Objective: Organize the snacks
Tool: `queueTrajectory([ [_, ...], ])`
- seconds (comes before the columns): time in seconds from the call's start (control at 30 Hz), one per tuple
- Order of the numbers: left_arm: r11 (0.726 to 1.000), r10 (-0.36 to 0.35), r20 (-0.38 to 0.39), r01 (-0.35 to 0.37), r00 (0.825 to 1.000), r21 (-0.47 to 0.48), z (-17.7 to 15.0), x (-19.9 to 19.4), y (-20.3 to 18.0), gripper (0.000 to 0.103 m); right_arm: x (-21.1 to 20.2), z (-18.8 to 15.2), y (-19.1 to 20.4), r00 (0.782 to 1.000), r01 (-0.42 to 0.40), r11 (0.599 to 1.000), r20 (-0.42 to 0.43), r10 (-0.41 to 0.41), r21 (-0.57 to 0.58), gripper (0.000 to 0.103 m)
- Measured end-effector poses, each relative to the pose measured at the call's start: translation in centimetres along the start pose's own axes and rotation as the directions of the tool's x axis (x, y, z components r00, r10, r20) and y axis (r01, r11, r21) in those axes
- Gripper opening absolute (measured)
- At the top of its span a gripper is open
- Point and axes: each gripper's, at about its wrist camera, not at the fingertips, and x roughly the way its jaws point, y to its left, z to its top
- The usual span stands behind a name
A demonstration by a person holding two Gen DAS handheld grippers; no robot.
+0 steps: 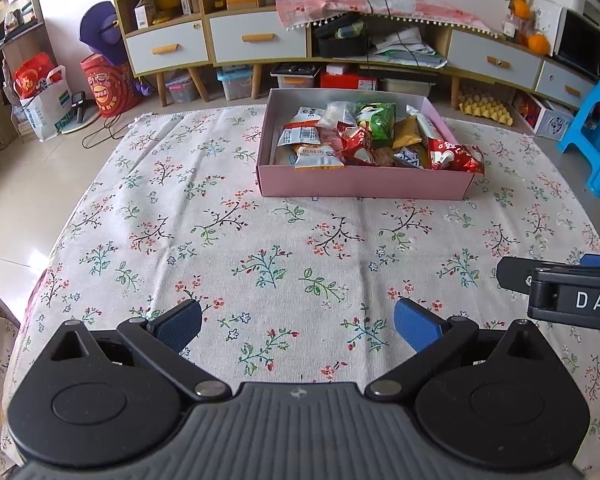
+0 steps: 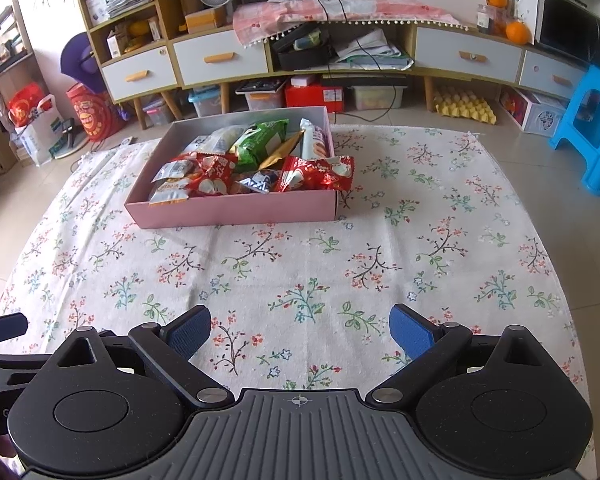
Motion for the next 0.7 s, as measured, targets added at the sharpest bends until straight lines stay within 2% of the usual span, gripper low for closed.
queueTrajectory([
  [0.7, 1.000, 0.001, -0.003, -0.001, 1.000, -0.001, -0.03, -0.08, 0.07, 0.103, 0.17, -0.14, 0.27, 1.000, -0.001, 1.000, -0.005, 0.001, -0.004, 0.097],
])
